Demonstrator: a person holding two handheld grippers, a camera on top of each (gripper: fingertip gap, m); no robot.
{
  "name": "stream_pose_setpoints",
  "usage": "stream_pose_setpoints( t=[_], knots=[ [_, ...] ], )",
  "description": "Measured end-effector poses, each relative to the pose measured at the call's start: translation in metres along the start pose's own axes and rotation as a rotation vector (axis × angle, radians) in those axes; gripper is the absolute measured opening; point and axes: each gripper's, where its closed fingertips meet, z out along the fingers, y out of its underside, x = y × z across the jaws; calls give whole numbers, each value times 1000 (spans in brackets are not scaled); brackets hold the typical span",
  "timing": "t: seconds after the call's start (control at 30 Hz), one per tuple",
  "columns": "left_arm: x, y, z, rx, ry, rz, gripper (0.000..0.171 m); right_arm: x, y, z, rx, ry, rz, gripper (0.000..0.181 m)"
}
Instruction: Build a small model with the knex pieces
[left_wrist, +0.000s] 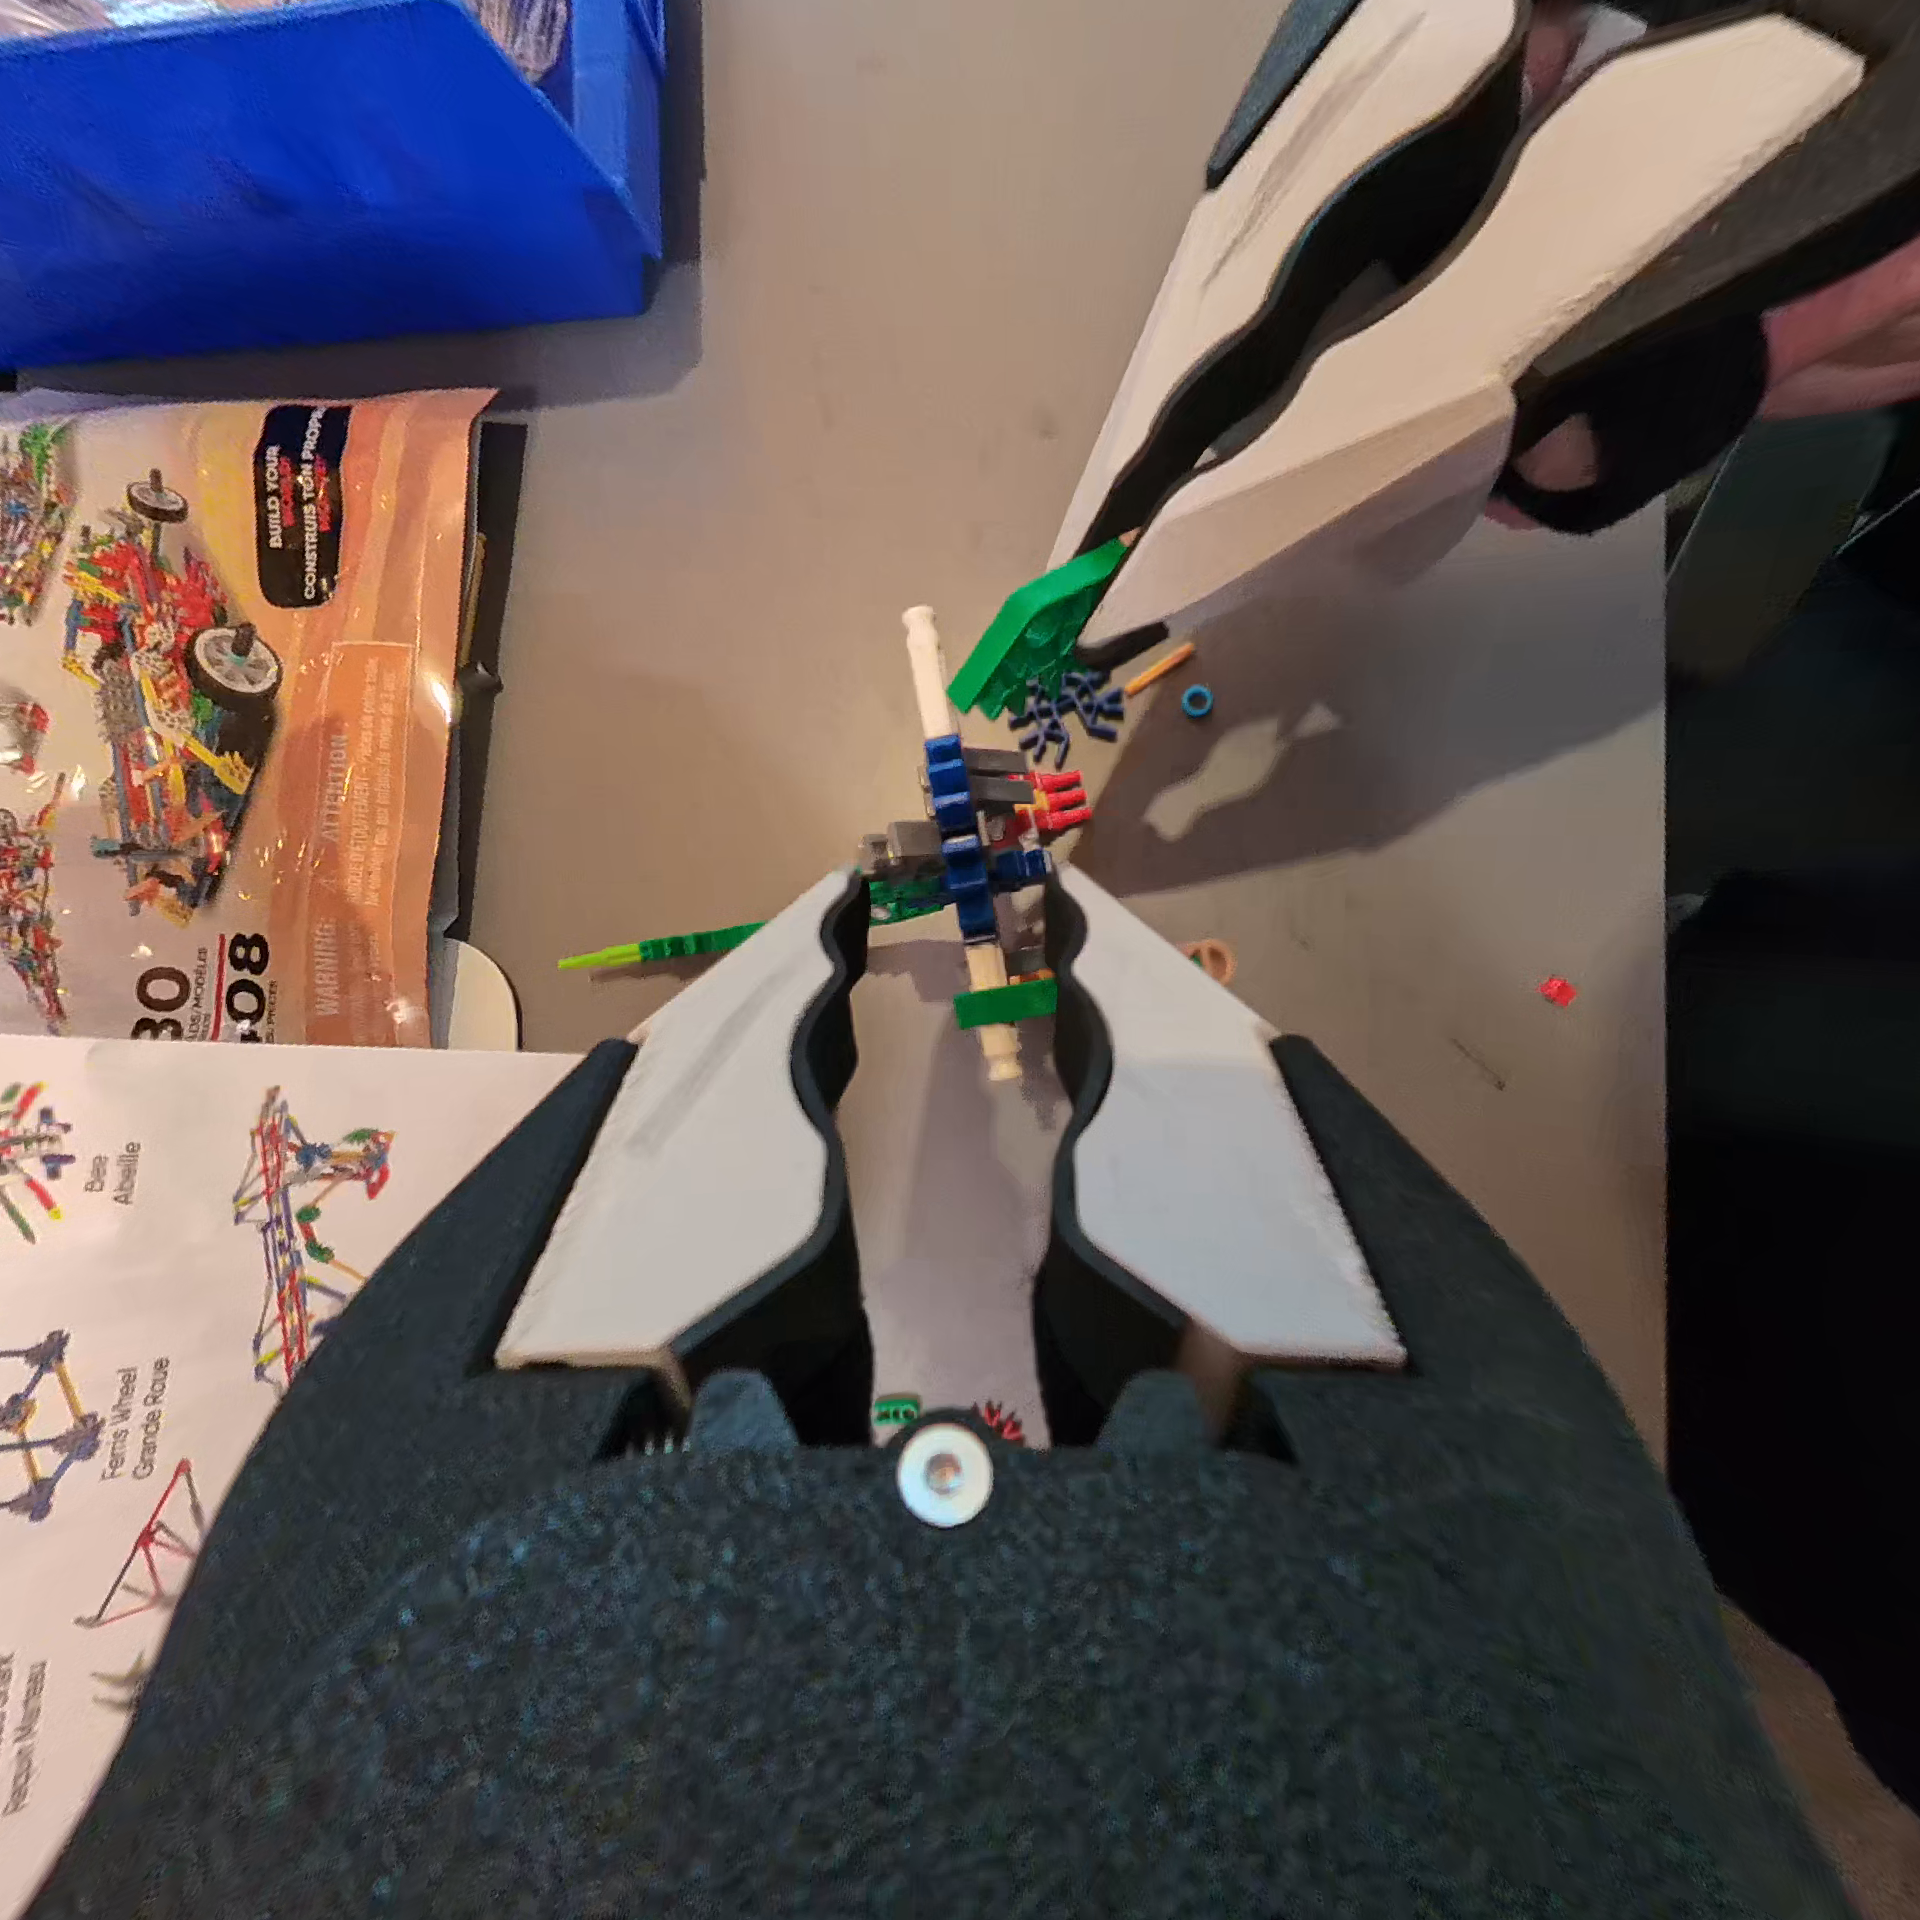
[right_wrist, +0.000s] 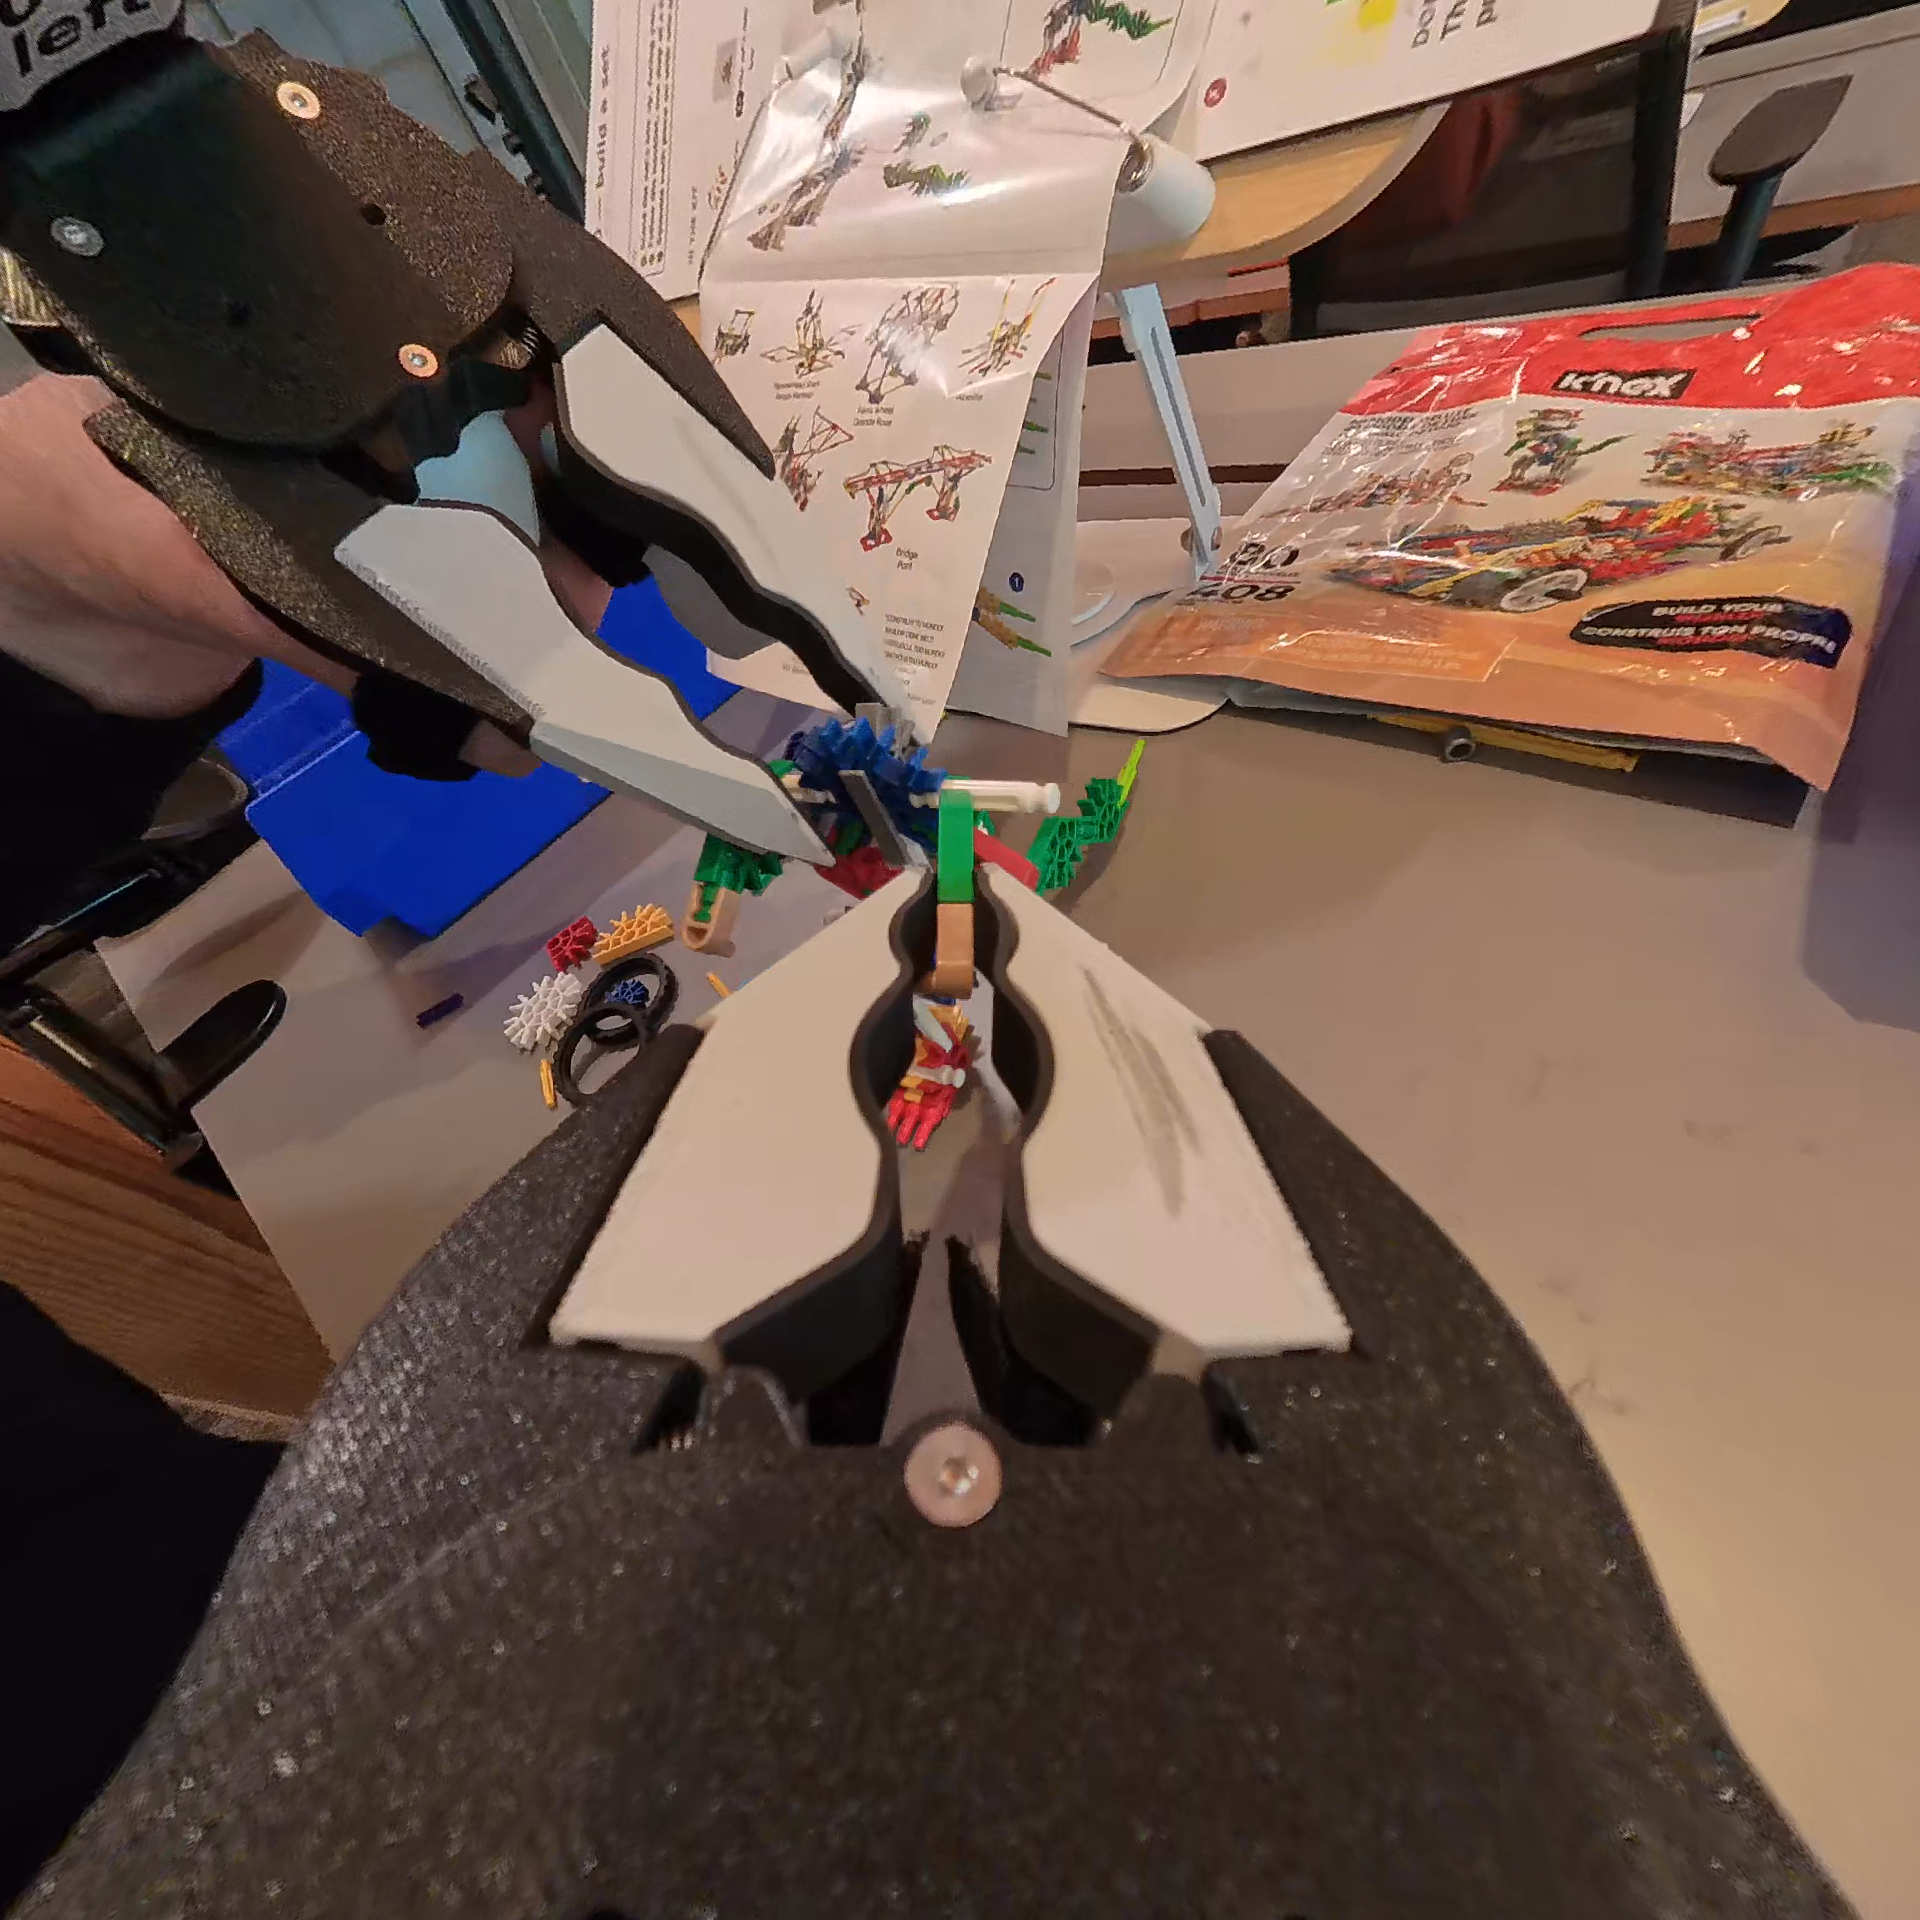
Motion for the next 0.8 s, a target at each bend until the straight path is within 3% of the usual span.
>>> stream_pose_setpoints(
  t=[0.5, 0.8],
  knots=[
    [-18, -18, 16, -28, 80, 65, 41, 16, -5, -1, 5, 73, -50, 6],
    [-8, -22, 28, -22, 206, 151, 19, 20, -7, 3, 11, 141, -97, 6]
  ],
)
